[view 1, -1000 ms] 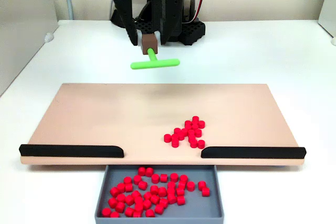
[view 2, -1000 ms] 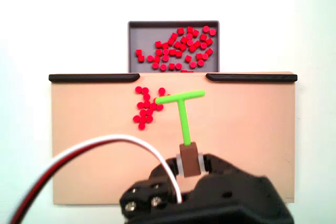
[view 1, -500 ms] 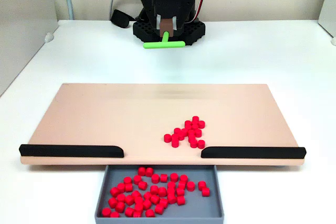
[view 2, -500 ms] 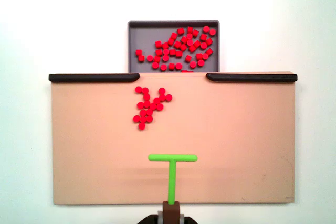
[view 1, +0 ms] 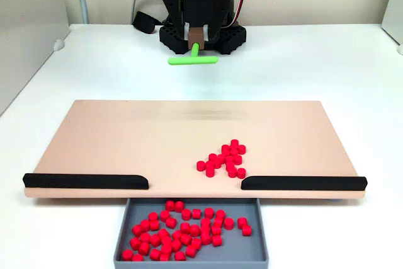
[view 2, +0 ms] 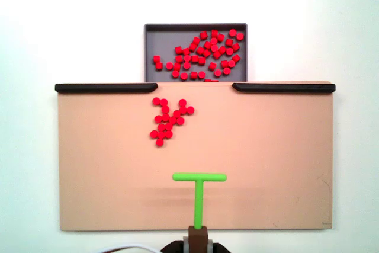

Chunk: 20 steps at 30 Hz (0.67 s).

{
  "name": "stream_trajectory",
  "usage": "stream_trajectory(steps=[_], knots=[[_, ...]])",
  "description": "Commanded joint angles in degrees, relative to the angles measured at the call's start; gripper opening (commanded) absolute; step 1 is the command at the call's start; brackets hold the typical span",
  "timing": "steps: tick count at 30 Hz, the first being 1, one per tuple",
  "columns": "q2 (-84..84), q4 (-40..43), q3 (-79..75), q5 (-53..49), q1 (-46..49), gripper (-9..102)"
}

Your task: Push granules from right to the grey container

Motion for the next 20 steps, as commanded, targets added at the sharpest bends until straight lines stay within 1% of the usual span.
stream_trajectory(steps=[1,10,20], knots=[[0.9,-0.2,-0.4,0.6,0.8,0],[-1.8,-0.4,-0.7,3.5,0.4,0],[-1.8,-0.4,-0.4,3.6,0.8,0]])
